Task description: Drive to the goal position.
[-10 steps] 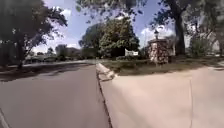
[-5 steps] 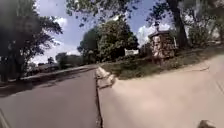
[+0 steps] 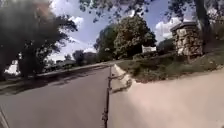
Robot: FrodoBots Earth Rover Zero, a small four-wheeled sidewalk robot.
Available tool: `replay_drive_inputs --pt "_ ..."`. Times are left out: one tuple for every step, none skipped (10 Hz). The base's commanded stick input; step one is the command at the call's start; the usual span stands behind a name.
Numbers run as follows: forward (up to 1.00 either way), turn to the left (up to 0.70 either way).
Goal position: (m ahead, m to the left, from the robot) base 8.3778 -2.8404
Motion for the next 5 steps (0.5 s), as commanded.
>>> replay_drive_inputs --pt "0.08 0.00" --pt "0.08 0.00" --pt "0.06 0.00" --pt "0.07 0.00" --pt "0.06 0.00"
